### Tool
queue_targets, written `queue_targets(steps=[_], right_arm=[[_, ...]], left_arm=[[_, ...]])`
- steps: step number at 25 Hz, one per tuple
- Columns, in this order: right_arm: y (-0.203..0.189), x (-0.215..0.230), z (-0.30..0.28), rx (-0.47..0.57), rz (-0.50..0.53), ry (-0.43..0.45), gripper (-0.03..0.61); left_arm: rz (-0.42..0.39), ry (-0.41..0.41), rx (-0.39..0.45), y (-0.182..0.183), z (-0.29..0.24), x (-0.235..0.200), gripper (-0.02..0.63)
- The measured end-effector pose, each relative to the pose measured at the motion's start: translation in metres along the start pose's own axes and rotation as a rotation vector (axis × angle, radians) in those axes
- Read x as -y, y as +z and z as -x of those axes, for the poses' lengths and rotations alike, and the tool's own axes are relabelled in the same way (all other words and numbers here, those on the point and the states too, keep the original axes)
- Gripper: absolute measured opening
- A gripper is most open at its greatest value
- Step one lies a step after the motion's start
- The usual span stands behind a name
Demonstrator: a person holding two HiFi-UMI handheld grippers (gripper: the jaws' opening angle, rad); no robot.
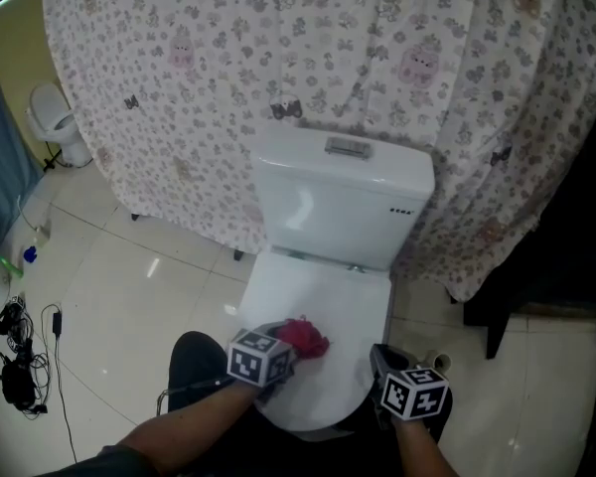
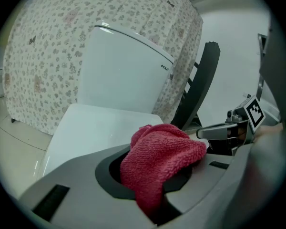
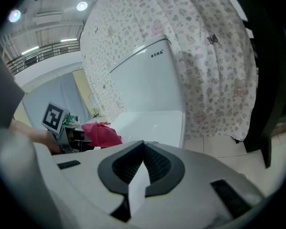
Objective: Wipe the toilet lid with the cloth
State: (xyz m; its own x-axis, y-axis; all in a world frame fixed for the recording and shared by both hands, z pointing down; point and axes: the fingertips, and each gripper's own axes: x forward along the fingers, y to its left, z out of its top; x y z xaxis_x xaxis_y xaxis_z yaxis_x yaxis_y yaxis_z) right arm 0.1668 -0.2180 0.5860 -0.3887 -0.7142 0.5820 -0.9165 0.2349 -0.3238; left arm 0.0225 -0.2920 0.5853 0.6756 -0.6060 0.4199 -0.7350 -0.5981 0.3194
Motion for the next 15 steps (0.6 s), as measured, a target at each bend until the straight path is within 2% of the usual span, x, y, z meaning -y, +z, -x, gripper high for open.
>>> queue_targets(steps=[8, 11, 15], right_arm=[[-0.001, 0.007, -0.005, -0.002, -0.019, -0.004, 0.005], [0.003, 0.002, -0.002, 0.005, 0.012, -0.006, 0.005], [0.007, 0.003, 0.002, 0.017, -0.003, -0.003, 0.005]], left_arm=[[-0.032, 0.002, -0.058, -0.022, -0.012, 0.001, 0.078], [-0.052, 0.001, -0.070, -0.023, -0.015, 0.001, 0.078], [-0.063, 0.011, -0.071, -0.027, -0.017, 0.002, 0.077]])
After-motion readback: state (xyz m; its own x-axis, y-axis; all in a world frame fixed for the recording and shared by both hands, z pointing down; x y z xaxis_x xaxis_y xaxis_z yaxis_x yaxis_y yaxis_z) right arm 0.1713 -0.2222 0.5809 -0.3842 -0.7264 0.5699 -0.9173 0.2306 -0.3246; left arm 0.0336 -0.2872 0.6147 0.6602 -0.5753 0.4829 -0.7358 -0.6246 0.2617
